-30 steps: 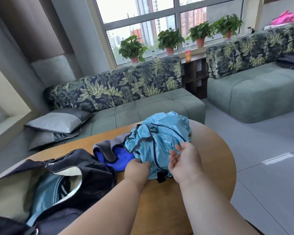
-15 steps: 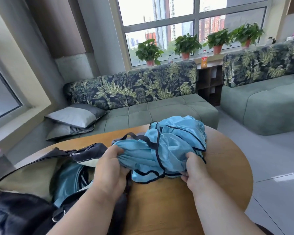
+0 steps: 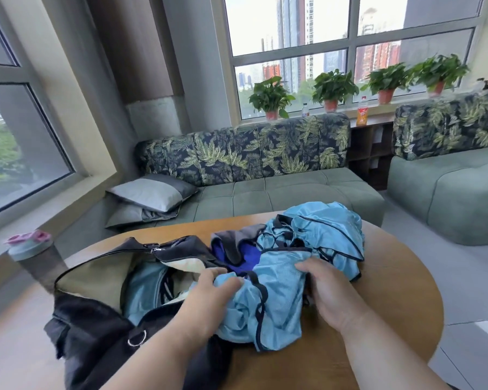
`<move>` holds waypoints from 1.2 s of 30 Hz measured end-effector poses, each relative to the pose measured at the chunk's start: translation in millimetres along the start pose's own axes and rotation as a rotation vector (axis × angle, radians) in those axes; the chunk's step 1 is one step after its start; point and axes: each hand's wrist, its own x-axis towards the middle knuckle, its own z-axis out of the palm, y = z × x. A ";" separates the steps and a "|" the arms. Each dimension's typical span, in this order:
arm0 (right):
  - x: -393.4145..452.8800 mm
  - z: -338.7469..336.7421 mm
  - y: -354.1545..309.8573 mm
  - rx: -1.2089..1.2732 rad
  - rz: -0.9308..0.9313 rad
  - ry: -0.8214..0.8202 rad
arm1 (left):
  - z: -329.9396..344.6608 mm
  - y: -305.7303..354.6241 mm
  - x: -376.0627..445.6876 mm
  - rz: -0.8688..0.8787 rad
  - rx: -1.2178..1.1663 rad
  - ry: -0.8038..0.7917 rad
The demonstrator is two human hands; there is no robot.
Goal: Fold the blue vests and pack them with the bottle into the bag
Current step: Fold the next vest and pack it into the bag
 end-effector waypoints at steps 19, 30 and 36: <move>4.9 -10.2 -24.8 0.172 -0.245 0.423 | 24.3 -11.1 6.9 0.118 -0.442 0.124; 19.5 -20.4 -6.9 -0.126 0.121 0.232 | -10.5 24.4 7.0 0.064 -1.145 -0.073; 8.6 -7.9 -2.7 -0.495 0.147 0.109 | -13.4 28.4 2.1 0.056 -1.179 -0.082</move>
